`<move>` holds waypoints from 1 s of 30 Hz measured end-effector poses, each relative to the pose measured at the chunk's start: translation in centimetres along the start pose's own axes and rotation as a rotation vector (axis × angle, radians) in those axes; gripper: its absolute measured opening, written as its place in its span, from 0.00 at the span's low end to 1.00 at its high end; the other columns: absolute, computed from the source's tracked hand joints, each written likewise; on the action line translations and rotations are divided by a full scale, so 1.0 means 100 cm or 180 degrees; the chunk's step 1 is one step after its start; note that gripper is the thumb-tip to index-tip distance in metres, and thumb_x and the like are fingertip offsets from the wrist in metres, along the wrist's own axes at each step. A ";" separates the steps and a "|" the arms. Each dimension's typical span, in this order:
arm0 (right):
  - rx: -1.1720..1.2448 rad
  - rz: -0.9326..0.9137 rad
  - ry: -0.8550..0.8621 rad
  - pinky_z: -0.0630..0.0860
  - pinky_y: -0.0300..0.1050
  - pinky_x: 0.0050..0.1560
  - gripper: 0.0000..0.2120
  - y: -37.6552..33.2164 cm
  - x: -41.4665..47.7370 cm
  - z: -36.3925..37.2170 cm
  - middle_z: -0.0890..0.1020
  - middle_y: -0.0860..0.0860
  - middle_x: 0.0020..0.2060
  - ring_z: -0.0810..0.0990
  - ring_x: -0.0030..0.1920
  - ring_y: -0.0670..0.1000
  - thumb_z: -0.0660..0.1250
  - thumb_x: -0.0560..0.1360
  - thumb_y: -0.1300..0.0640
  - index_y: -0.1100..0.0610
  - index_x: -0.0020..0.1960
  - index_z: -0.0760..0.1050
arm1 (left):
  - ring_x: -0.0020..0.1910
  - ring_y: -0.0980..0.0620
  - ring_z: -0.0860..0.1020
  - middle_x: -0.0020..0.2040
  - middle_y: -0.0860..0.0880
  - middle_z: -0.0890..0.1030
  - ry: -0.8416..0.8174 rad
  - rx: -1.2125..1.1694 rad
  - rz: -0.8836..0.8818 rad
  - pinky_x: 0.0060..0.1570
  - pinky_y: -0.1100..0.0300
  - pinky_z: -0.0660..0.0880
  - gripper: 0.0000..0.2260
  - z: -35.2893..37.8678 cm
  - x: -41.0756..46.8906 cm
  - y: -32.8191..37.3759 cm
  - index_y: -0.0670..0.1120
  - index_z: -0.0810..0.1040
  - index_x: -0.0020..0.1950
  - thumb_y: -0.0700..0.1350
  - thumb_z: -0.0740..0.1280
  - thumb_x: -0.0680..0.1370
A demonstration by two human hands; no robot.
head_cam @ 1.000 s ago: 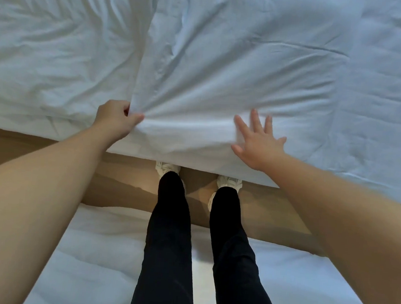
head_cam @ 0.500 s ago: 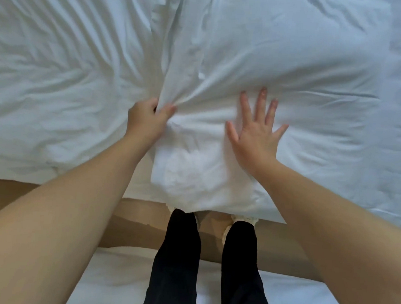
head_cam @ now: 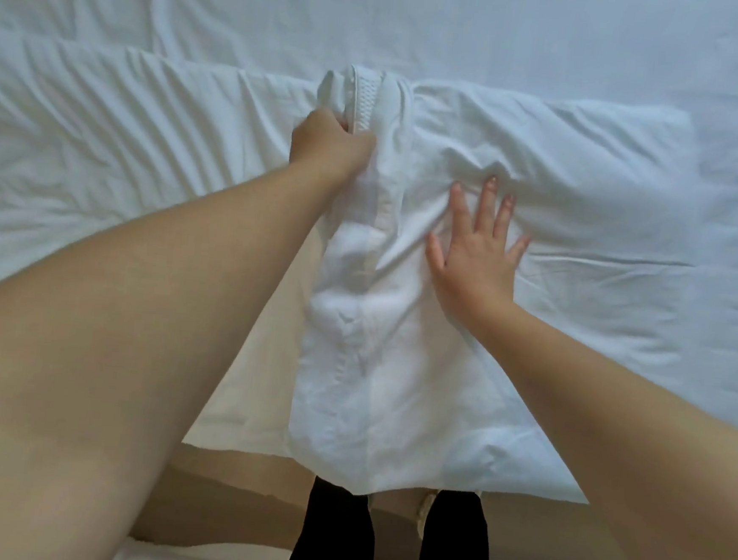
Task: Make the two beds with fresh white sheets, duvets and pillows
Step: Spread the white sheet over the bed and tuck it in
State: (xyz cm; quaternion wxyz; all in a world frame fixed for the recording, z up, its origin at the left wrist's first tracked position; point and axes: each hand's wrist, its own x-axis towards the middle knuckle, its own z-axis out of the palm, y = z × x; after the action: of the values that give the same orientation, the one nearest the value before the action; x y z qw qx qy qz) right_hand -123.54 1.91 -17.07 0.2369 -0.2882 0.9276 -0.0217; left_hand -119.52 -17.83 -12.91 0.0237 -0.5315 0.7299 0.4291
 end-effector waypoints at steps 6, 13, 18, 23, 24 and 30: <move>0.0109 -0.0064 -0.0021 0.43 0.72 0.72 0.30 -0.005 0.007 0.000 0.37 0.54 0.79 0.36 0.78 0.58 0.51 0.82 0.46 0.47 0.80 0.42 | 0.43 0.45 0.82 0.40 0.48 0.82 0.0269 -0.0183 0.0125 0.46 0.53 0.81 0.08 -0.002 0.030 0.016 0.49 0.72 0.34 0.49 0.66 0.72; 0.0121 -0.0194 0.0081 0.42 0.70 0.73 0.30 -0.011 0.022 -0.015 0.38 0.53 0.79 0.35 0.78 0.57 0.53 0.82 0.48 0.46 0.80 0.44 | 0.62 0.45 0.73 0.63 0.44 0.74 0.0098 0.1340 0.1221 0.60 0.56 0.68 0.21 0.009 0.013 0.028 0.44 0.74 0.62 0.57 0.67 0.76; -0.0007 -0.0197 0.0004 0.42 0.71 0.73 0.29 -0.015 0.028 -0.013 0.38 0.53 0.79 0.36 0.78 0.57 0.51 0.82 0.47 0.46 0.80 0.44 | 0.59 0.49 0.75 0.58 0.48 0.76 -0.0302 0.0462 0.0026 0.48 0.66 0.66 0.16 0.023 0.022 0.036 0.39 0.71 0.61 0.46 0.66 0.77; -0.0043 -0.0150 -0.0103 0.43 0.71 0.73 0.30 -0.014 0.025 -0.010 0.40 0.53 0.79 0.36 0.78 0.58 0.51 0.81 0.48 0.47 0.80 0.44 | 0.43 0.51 0.78 0.49 0.49 0.80 -0.0718 -0.1552 -0.1026 0.44 0.64 0.77 0.10 0.009 0.033 0.044 0.43 0.75 0.56 0.42 0.68 0.76; -0.0004 -0.0152 -0.0122 0.43 0.71 0.73 0.30 -0.017 0.023 -0.010 0.40 0.53 0.79 0.37 0.78 0.58 0.52 0.81 0.49 0.48 0.80 0.44 | 0.41 0.50 0.80 0.50 0.47 0.82 -0.1008 -0.1598 -0.1155 0.46 0.59 0.79 0.10 0.006 0.033 0.043 0.44 0.78 0.55 0.46 0.70 0.76; 0.0102 -0.0438 0.0166 0.43 0.70 0.73 0.29 -0.034 0.049 -0.028 0.43 0.52 0.80 0.40 0.79 0.55 0.52 0.81 0.50 0.47 0.80 0.46 | 0.42 0.40 0.80 0.42 0.38 0.81 0.0312 -0.1179 -0.0581 0.44 0.56 0.77 0.10 -0.012 0.074 0.045 0.41 0.75 0.35 0.45 0.66 0.73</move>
State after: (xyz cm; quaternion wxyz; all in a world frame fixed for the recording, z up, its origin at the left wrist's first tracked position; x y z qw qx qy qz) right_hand -126.55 -3.85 -16.02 0.2151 -0.3467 0.9110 -0.0602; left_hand -125.80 -23.88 -13.08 -0.0712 -0.6110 0.5876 0.5257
